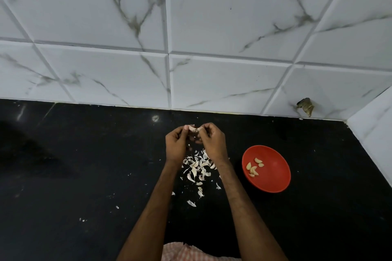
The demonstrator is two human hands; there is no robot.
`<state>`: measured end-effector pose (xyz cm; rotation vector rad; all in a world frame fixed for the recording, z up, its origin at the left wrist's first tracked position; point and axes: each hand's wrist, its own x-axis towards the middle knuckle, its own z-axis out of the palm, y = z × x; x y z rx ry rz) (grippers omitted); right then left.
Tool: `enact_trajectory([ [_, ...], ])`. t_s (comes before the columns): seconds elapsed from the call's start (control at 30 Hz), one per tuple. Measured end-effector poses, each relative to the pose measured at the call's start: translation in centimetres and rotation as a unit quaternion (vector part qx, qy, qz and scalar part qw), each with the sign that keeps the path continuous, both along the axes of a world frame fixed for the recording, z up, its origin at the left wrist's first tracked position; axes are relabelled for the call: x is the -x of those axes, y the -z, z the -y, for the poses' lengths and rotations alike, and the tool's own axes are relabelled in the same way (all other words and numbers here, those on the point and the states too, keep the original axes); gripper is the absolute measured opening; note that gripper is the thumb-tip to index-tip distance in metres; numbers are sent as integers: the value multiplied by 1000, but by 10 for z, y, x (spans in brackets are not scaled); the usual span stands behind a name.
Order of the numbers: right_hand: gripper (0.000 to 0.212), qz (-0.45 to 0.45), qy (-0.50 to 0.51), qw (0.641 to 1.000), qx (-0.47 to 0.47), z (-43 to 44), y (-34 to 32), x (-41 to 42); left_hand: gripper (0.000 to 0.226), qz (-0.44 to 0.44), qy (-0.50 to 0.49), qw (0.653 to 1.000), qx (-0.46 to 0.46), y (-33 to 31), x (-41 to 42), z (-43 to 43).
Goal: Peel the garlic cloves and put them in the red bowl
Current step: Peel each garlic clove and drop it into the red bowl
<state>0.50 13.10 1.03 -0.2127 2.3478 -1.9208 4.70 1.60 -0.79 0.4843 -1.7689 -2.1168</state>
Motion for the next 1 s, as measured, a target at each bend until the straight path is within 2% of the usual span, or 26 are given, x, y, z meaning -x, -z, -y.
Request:
enact_trajectory([
  [0.13,30,-6,47,997,-56,-4,3,1,27,11,-7,998,-57,0,3,0],
  [0.2,32,-32,55,994,-86,-6,6,2,29,12,-2,997,-79,0,5,1],
  [0.27,23,-48,41,992,-111,-7,5,2,29,14,3,996,-83,0,6,2],
  [0.33,6,-69,7,991,-110,-8,0,1,28,18,6,997,-80,-2,7,4],
  [0.47,20,-91,-19,991,-99,-4,-4,0,27,24,14,997,-67,-7,6,4],
  [0.67,6,-112,-18,989,-99,1,-7,-6,22,9,24,999,-36,-11,5,4],
  [0.83,19,-117,-11,965,-236,-1,-10,-4,15,5,53,998,-19,-13,2,7],
  [1.0,17,-86,30,954,-285,8,-10,-10,12,-5,49,999,-2,-8,3,6],
])
